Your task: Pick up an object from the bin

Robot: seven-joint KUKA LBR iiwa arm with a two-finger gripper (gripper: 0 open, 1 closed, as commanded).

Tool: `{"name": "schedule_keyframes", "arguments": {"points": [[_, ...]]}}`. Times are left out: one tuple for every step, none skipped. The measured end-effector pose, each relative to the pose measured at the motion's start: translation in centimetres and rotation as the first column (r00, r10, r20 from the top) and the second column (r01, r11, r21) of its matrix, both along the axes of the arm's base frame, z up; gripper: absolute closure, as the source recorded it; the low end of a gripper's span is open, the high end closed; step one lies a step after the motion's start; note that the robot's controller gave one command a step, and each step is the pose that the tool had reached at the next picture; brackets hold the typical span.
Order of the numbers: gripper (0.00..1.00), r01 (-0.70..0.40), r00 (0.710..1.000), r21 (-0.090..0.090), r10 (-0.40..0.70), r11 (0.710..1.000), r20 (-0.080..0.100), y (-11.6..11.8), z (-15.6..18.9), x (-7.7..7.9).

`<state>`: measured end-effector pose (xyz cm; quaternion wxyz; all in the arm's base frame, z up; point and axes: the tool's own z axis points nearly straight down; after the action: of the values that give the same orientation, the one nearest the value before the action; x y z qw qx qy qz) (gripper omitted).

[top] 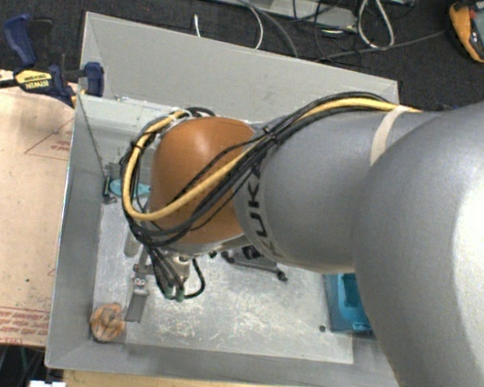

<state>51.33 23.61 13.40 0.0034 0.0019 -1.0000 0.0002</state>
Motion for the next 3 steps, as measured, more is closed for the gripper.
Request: {"name": "schedule_keyframes", "arguments": {"points": [[0.0,0.004,1.0,0.001,-0.004,1.0,0.006,-0.1,0.3,0.2],[0.0,-0.356,0.934,0.002,0.356,0.935,0.018,1.5,-5.7,-2.6],[0.0,-0.474,0.881,0.001,0.473,0.881,0.016,1.6,1.2,-2.6]]}}
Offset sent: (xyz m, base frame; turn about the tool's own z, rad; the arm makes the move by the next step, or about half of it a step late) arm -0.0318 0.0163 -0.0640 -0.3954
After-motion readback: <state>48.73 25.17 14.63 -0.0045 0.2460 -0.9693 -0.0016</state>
